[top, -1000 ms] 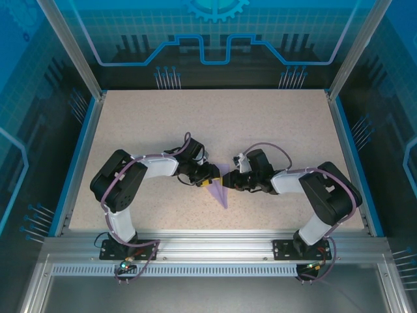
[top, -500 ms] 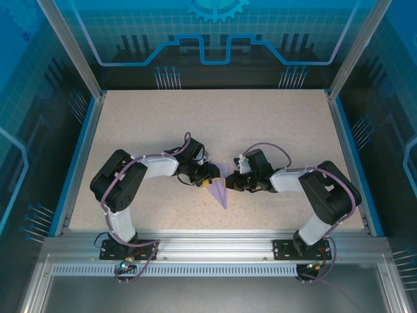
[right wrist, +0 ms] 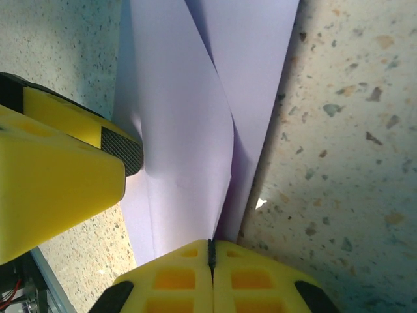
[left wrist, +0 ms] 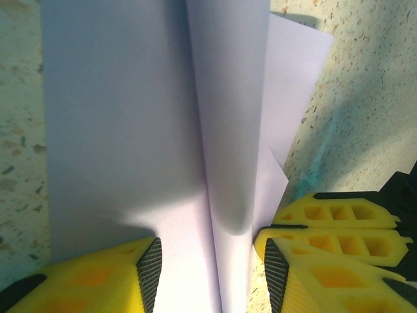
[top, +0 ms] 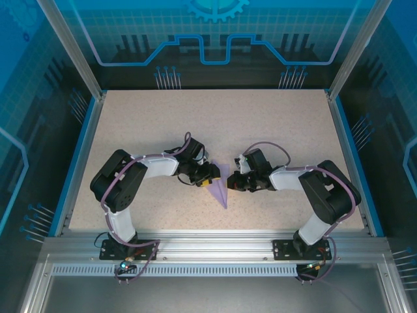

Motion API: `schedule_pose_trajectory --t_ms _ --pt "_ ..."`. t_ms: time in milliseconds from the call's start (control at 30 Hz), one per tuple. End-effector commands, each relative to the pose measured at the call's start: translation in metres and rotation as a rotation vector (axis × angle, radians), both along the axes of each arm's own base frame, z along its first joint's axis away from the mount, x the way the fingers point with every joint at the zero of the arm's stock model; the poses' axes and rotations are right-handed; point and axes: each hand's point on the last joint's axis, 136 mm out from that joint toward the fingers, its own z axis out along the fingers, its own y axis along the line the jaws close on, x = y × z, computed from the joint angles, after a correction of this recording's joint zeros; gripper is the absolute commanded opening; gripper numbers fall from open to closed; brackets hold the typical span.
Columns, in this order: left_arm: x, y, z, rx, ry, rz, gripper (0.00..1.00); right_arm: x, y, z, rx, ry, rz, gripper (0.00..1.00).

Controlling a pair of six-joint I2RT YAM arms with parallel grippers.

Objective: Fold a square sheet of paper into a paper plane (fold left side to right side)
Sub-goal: Fourth fold the wing at the center of the table.

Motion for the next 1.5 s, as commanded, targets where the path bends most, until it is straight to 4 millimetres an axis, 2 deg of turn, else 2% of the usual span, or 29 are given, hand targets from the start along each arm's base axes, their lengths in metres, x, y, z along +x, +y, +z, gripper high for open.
schedule_pose_trajectory --t_ms 0,433,600,833,1000,1100,1200,1467 --pt "-0.009 0.004 -0.015 0.049 0.043 -0.01 0.5 -0.001 0.0 -0.006 -0.033 0.009 0.018 0.06" --pt "-0.009 0.003 -0.012 0.043 0.035 -0.017 0.5 -0.004 0.001 -0.014 -0.084 0.032 0.038 0.06" --pt "-0.006 0.005 0.005 0.054 -0.018 -0.036 0.54 -0.016 -0.01 -0.027 -0.159 0.093 0.026 0.06" --pt "0.0 0.017 0.036 0.111 -0.106 -0.058 0.57 -0.024 -0.02 -0.034 -0.216 0.126 0.021 0.06" --pt "0.004 -0.004 0.041 0.023 -0.098 -0.108 0.36 -0.024 -0.019 -0.035 -0.222 0.127 0.028 0.06" --pt "0.006 -0.018 0.037 -0.014 -0.081 -0.14 0.28 -0.025 -0.018 -0.036 -0.229 0.13 0.035 0.06" --pt "0.011 -0.026 0.035 -0.031 -0.076 -0.158 0.25 -0.026 -0.017 -0.037 -0.232 0.131 0.038 0.06" --pt "0.017 -0.03 0.018 -0.011 -0.05 -0.165 0.23 -0.027 -0.017 -0.036 -0.245 0.133 0.044 0.06"
